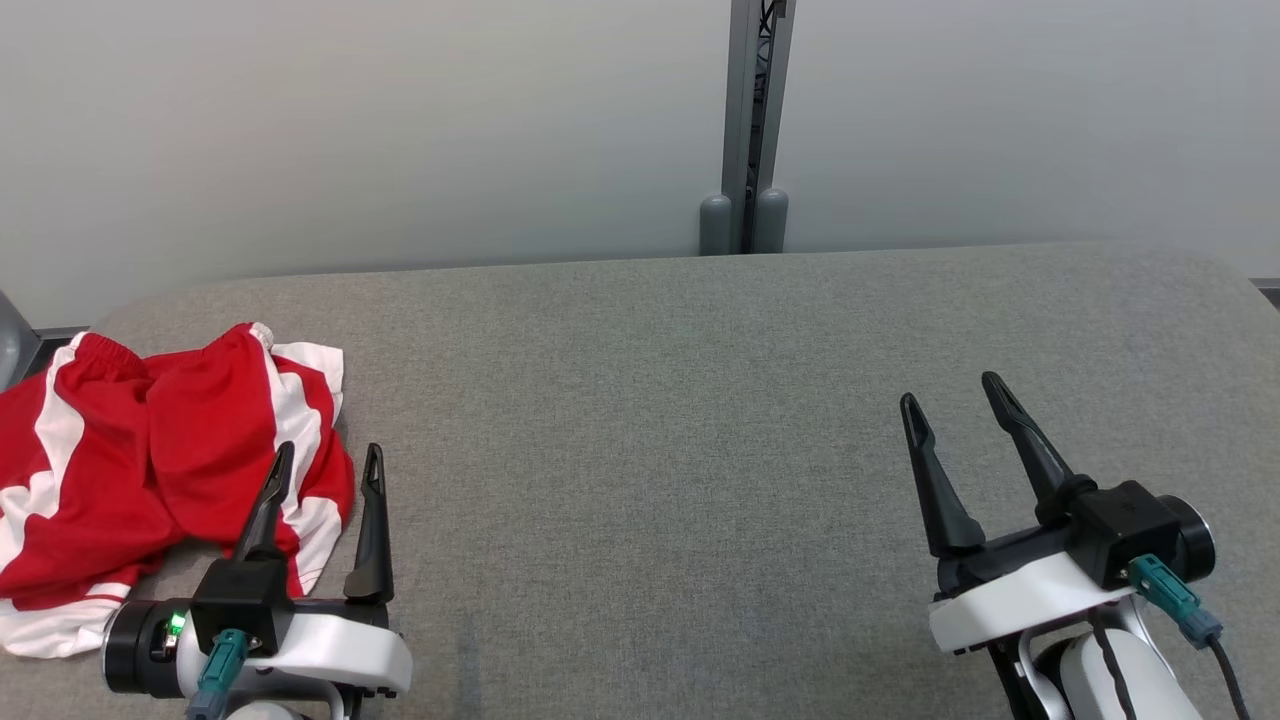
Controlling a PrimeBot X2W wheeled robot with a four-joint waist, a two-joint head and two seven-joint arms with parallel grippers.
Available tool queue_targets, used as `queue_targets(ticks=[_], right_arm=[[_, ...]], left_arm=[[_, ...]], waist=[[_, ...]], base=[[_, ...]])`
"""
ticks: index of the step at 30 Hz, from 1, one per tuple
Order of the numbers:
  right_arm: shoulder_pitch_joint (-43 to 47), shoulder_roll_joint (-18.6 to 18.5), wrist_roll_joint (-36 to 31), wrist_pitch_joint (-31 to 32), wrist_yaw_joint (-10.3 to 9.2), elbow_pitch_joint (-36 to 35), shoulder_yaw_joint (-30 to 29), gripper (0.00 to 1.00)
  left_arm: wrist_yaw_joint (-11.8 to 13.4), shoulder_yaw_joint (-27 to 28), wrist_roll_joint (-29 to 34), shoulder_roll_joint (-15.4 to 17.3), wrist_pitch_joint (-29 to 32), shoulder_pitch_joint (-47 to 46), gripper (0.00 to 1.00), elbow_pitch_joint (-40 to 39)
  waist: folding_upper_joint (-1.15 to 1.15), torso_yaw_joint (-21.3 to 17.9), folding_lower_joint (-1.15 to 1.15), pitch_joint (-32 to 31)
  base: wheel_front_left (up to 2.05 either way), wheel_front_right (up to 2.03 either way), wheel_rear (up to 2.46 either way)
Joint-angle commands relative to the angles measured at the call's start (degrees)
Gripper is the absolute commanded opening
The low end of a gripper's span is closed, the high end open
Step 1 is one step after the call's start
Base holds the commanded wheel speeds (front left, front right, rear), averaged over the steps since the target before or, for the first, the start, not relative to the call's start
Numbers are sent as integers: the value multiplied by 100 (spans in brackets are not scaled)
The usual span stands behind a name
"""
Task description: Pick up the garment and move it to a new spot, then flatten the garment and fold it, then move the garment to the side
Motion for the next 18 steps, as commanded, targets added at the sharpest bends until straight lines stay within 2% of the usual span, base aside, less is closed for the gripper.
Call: queue_targets(ticks=[1, 18], right_arm=[[-36, -11, 3, -29, 13, -16, -14, 100], [5, 15, 88, -29, 13, 6, -80, 100]], left_arm=[[6, -8, 2, 35, -29, -2, 100, -5], [-10, 28, -58, 16, -30, -31, 100, 79]], waist=[[0, 0, 0, 0], [0, 37, 0, 2]], base=[[0, 0, 0], [0, 0, 0]])
